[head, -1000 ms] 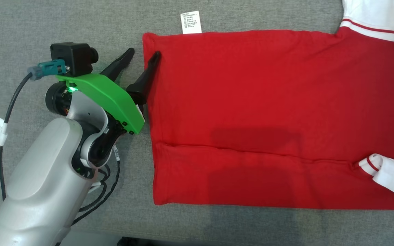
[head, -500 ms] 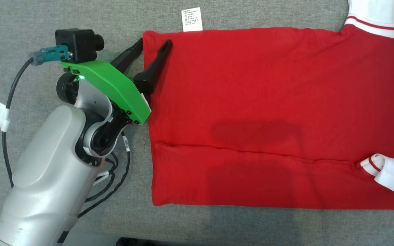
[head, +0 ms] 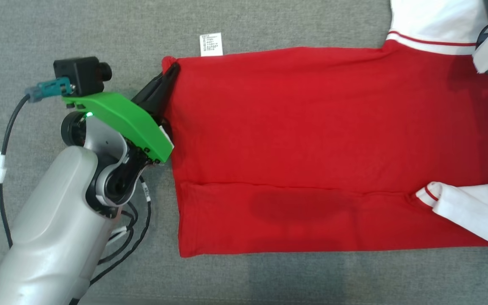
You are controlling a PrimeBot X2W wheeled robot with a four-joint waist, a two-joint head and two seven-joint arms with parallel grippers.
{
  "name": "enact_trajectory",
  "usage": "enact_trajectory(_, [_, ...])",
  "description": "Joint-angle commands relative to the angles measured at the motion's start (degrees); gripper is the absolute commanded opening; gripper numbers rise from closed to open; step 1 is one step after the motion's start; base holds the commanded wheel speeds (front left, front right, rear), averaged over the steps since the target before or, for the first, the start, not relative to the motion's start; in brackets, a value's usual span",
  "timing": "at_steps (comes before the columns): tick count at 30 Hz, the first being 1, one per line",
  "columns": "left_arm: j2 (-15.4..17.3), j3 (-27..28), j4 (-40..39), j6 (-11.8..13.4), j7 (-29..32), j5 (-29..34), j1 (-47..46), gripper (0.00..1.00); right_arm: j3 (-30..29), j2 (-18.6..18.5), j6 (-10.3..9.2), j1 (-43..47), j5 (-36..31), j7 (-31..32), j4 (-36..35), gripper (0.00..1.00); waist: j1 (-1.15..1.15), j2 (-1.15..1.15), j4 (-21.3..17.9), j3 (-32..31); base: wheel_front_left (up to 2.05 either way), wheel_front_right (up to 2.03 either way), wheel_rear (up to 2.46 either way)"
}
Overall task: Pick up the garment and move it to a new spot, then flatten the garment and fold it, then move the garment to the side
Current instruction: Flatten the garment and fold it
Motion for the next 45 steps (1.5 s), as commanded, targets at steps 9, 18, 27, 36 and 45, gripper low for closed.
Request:
enact_trajectory(9, [3.1,1.6,-5.3,1.3,-3.6,-0.8,8.5,0.0,2.8,-2.2,-0.09,11.5,5.3,-7.5,-7.3,0.0,0.0,0.21,-5.5,-8.2,0.0,0.0,0.0])
enact_trajectory(18, [4.5,2.8,-11.3,4.1,-7.4,-1.4,18.3,0.0,2.1,-0.9,-0.07,25.0,7.4,-12.4,-13.5,0.0,0.0,0.21,-8.5,-11.4,0.0,0.0,0.0])
enact_trajectory(27, [3.7,3.3,-12.9,4.7,-10.7,-3.0,26.4,0.0,3.2,1.6,-0.07,30.0,5.5,-17.4,-10.8,0.0,0.0,0.21,-9.7,-12.8,0.0,0.0,0.0])
enact_trajectory(36, [4.1,1.8,-11.0,5.0,-17.4,1.8,32.3,1.0,5.8,2.6,-0.08,32.1,1.5,-21.0,-5.9,1.0,0.0,0.21,-9.2,-15.0,0.0,0.0,0.0])
enact_trajectory(45, [1.9,2.4,-11.9,6.7,-24.1,5.7,40.3,1.0,0.4,1.8,-0.08,40.0,2.8,-22.7,-7.9,1.0,0.0,0.21,-8.6,-19.6,0.0,0.0,0.0])
